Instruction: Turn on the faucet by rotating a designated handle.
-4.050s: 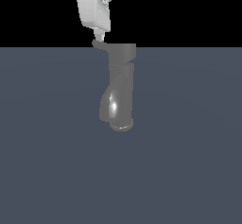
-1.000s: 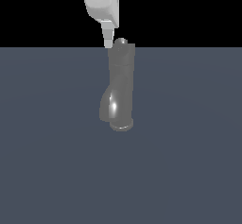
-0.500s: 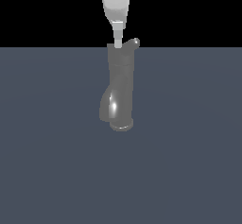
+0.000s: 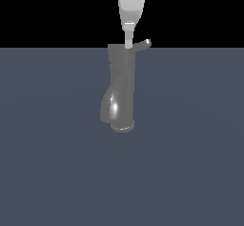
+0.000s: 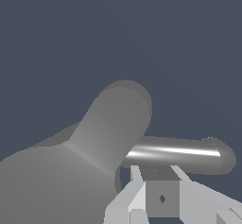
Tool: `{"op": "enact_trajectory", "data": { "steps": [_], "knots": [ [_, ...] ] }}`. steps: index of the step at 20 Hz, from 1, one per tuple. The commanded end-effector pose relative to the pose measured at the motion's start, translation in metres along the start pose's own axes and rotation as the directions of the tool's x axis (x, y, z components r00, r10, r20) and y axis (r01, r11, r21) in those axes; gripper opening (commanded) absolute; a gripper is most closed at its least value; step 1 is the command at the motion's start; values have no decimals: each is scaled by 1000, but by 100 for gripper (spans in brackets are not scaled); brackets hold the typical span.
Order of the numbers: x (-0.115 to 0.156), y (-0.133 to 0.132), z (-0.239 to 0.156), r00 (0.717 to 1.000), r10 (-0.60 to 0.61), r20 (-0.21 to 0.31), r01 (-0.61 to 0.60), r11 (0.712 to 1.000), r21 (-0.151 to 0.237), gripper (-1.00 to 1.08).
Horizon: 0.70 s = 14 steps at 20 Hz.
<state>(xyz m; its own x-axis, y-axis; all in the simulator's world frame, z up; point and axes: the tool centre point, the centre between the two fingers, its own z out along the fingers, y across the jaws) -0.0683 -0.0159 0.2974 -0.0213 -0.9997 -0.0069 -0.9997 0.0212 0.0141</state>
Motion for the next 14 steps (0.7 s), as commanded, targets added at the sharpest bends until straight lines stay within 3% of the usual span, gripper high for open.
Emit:
{"op": "enact_trajectory", "data": {
  "steps": [1,14],
  "knots": [
    [9,-9,0,1000,13,0,-13,1000,7,-100],
    [39,-39,-1,999,48,-3,-48,999,11,-100]
  ]
}}
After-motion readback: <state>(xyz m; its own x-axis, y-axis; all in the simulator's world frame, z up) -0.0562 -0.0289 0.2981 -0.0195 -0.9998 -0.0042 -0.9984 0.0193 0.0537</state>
